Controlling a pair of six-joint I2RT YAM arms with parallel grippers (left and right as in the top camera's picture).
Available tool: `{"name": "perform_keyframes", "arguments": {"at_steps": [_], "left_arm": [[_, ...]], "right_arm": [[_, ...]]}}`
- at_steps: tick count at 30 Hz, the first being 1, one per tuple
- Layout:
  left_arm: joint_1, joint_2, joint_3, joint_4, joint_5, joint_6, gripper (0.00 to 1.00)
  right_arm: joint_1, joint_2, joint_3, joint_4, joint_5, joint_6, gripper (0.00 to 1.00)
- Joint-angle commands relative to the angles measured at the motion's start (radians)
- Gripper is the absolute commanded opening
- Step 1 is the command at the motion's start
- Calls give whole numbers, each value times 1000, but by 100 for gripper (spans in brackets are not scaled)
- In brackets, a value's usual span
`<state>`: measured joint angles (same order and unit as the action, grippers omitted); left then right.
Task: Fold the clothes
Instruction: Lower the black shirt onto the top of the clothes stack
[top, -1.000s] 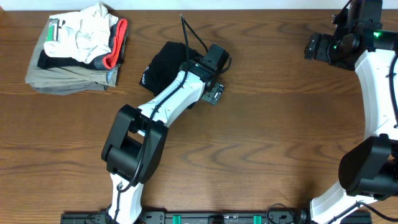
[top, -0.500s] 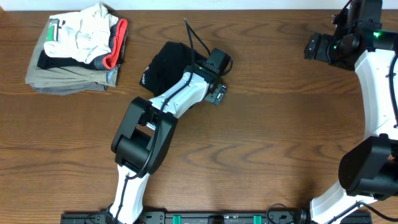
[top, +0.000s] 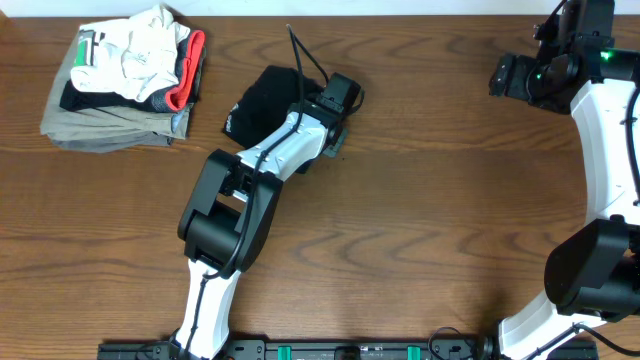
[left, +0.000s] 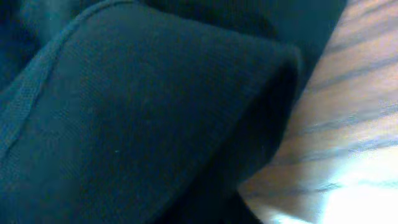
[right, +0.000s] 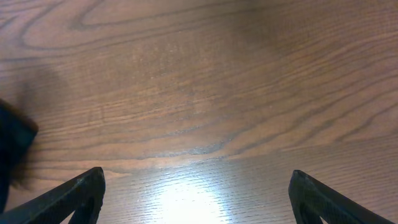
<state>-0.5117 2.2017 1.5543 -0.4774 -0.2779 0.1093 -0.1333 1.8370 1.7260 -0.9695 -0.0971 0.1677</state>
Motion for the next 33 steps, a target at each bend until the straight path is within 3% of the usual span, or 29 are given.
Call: {"name": "perform_keyframes", "arguments": {"at_steps": [1,10,18,24,33], "left_arm": [[17,34,-7,-21,-140,40,6],[39,-123,30,-29,-162,54,6],[146,-304,73,37,-162,108,6],[241,-379,73,156,-162,173,6],[390,-394,73,483,-191,336,6]], "right_arm": [[-4,1,-2,-3,-4,-8,93],[-4,1,-2,-3,-4,-8,93],[-4,1,-2,-3,-4,-8,92],[-4,1,-2,-3,-5,-8,92],[-4,1,-4,-11,-5,-8,92]]}}
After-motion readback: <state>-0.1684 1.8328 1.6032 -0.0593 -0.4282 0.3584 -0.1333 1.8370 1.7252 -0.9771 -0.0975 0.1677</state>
